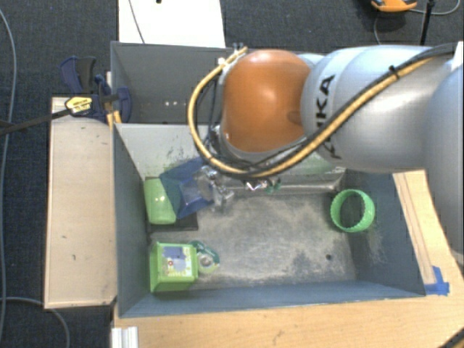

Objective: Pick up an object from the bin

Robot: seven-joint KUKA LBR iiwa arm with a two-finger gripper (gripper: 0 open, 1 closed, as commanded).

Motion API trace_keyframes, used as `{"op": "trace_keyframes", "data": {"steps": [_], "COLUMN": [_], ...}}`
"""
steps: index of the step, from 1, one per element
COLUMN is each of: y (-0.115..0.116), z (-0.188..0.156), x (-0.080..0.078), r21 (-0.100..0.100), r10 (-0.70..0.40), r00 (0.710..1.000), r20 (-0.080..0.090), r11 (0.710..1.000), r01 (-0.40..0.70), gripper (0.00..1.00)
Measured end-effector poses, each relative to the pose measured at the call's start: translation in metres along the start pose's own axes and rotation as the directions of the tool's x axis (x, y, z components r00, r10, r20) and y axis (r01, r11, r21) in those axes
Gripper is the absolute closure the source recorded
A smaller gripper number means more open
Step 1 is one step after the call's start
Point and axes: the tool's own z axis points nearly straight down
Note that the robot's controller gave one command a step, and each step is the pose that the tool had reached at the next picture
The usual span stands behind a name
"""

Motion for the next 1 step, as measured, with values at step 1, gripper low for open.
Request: {"op": "trace_keyframes", "data": {"steps": [1], "y": [0.0047], "z": [0.0025], "x": [0.0093], "r21": [-0.005], "r10": [0.023], "r00": [1.000], "r20": [-0.014], "r11": [1.000], "r01": [-0.023], "gripper": [1.00]}}
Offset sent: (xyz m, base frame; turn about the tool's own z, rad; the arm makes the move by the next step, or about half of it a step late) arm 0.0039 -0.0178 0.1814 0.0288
